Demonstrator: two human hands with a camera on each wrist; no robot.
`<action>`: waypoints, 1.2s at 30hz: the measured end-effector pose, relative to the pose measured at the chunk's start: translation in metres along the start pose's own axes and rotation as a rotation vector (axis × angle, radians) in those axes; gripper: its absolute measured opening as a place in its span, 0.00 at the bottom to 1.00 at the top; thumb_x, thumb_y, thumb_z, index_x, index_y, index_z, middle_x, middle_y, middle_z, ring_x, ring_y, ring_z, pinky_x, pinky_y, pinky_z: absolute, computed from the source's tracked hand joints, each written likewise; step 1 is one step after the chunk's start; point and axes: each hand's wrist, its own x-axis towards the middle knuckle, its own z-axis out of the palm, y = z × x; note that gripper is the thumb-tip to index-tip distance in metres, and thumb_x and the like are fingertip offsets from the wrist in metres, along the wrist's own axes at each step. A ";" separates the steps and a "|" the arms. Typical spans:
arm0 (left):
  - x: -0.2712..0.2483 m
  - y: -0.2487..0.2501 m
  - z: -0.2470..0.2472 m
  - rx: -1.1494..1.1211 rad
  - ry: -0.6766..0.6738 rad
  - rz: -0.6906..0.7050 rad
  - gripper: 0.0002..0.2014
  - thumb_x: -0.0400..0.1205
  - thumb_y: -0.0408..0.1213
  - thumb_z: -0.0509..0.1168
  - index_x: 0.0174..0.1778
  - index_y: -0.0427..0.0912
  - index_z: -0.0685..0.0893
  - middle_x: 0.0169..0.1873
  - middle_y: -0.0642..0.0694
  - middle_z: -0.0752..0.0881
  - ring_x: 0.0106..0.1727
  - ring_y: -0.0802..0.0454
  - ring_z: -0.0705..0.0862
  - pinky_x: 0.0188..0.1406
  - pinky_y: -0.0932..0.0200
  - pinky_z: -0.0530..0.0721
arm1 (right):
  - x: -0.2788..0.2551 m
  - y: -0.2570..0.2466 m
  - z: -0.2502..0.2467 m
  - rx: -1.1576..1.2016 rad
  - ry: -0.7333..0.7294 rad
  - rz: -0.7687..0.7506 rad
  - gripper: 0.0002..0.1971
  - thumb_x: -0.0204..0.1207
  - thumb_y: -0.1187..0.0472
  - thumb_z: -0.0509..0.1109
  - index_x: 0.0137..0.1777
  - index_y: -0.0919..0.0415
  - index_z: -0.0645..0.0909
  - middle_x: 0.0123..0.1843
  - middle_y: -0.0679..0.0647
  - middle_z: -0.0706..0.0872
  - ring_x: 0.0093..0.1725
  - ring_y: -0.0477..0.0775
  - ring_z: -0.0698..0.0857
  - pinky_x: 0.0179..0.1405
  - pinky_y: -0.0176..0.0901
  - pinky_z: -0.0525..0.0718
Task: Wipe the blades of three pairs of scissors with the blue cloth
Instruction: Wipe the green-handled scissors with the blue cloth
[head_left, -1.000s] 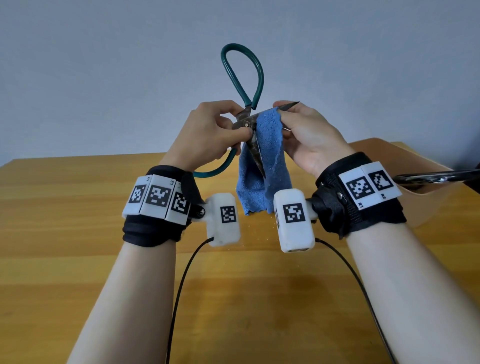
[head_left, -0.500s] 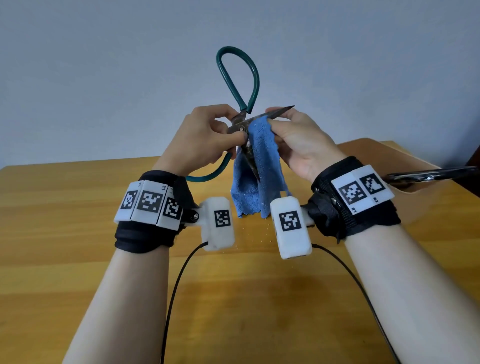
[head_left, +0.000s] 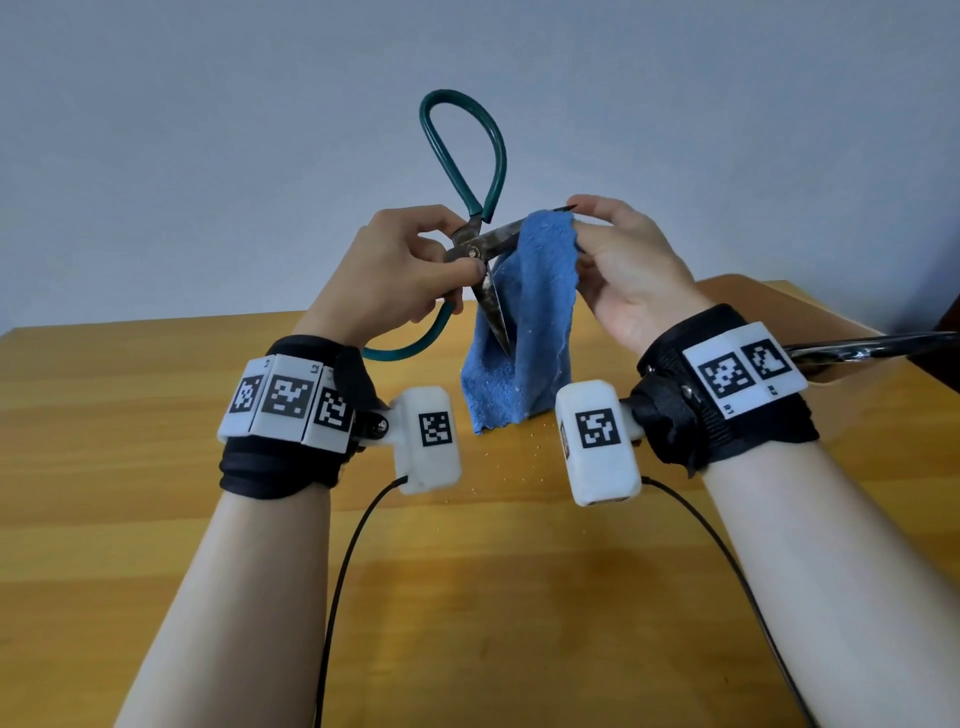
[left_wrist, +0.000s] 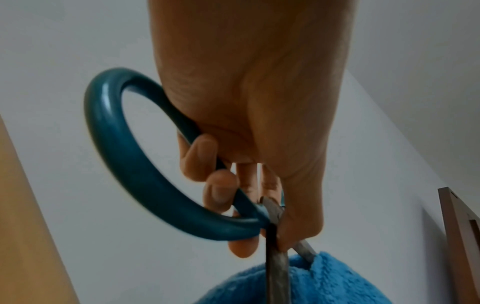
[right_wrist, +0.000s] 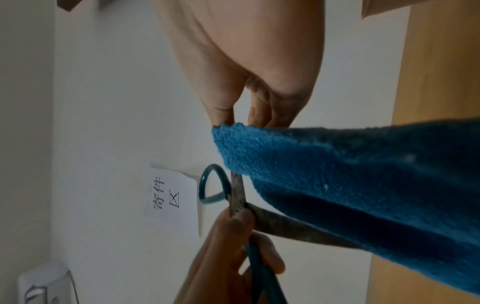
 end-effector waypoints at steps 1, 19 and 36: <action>0.000 0.000 0.000 -0.001 0.001 0.001 0.04 0.81 0.36 0.73 0.48 0.43 0.86 0.29 0.37 0.89 0.22 0.46 0.69 0.21 0.63 0.70 | 0.001 -0.001 -0.002 0.017 0.013 0.002 0.16 0.79 0.77 0.67 0.64 0.63 0.77 0.32 0.54 0.84 0.19 0.42 0.79 0.21 0.33 0.77; 0.000 -0.002 0.002 0.057 0.018 0.009 0.03 0.79 0.37 0.74 0.47 0.45 0.87 0.26 0.41 0.88 0.22 0.46 0.70 0.26 0.59 0.72 | 0.001 0.007 -0.001 0.105 0.197 0.000 0.14 0.80 0.72 0.67 0.62 0.58 0.77 0.32 0.52 0.84 0.24 0.46 0.80 0.27 0.37 0.79; -0.005 0.000 -0.010 0.231 -0.071 0.008 0.04 0.78 0.36 0.75 0.46 0.47 0.88 0.25 0.45 0.88 0.18 0.55 0.71 0.28 0.58 0.76 | 0.008 0.012 -0.017 -0.412 -0.247 -0.101 0.12 0.76 0.68 0.76 0.58 0.63 0.84 0.47 0.53 0.92 0.42 0.45 0.89 0.40 0.33 0.84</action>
